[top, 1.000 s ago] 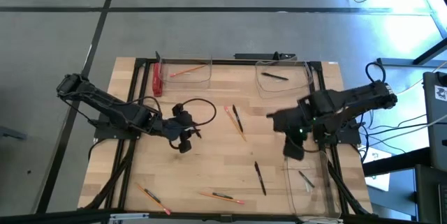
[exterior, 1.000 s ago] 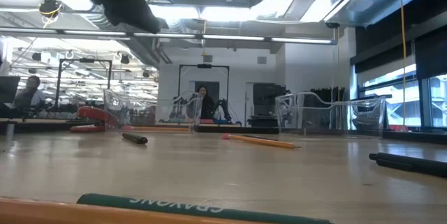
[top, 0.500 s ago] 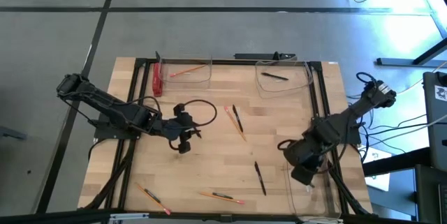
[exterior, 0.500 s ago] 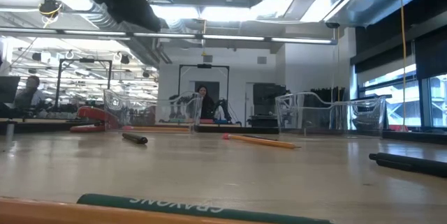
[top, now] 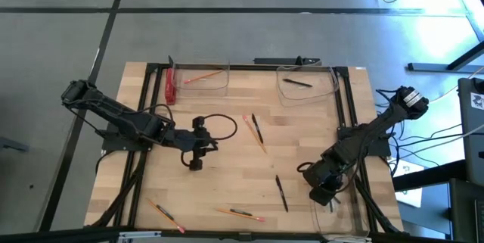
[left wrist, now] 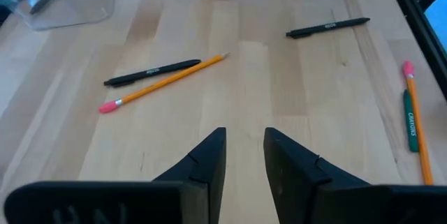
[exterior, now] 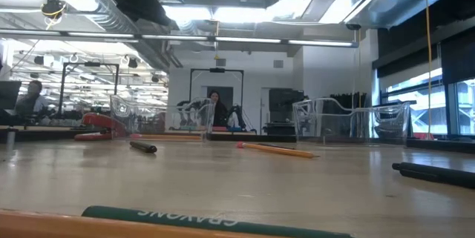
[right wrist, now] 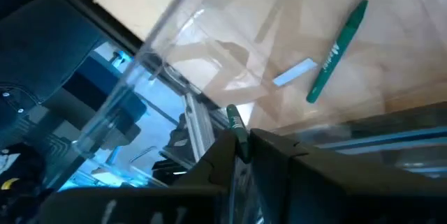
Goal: Sort crayons/erasers/pens/pencils in bins
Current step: Put the top left green crayon into the bottom transparent bin, then put the top yellow pencil into the top left transparent bin
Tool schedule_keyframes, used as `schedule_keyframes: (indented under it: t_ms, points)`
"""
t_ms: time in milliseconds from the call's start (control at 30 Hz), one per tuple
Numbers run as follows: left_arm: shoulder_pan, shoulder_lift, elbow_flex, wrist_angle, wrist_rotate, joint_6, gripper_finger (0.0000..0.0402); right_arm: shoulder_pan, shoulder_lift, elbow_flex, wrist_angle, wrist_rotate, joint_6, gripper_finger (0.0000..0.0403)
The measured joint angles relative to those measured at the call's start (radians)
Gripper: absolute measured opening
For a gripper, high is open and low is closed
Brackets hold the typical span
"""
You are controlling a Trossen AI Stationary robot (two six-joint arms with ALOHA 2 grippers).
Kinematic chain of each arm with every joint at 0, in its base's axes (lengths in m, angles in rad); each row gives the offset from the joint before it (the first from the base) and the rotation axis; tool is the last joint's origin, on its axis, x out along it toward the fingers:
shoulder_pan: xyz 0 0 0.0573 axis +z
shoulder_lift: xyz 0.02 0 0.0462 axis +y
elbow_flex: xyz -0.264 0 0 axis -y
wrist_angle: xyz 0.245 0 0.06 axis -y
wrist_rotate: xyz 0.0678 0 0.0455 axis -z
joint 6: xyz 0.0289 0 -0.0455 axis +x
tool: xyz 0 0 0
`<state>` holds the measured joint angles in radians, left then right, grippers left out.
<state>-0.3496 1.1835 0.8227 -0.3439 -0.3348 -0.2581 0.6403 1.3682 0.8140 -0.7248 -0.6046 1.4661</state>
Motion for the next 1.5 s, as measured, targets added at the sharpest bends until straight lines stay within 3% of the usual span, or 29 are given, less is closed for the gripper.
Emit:
schedule_keyframes:
  t_ms: [867, 1133, 1500]
  points:
    - [0.000, 0.000, 0.000, 0.000, 0.004, -0.003, 0.0090, 0.000, 0.000, -0.049, 0.049, -0.011, -0.001, 0.0058]
    - [0.000, 0.000, 0.000, 0.001, 0.005, -0.003, 0.0090, 0.000, 0.000, -0.049, 0.052, -0.027, -0.001, 0.0026]
    - [0.000, 0.000, 0.000, 0.000, 0.006, -0.005, 0.0090, -0.001, 0.000, 0.013, 0.049, -0.078, -0.003, 0.0022]
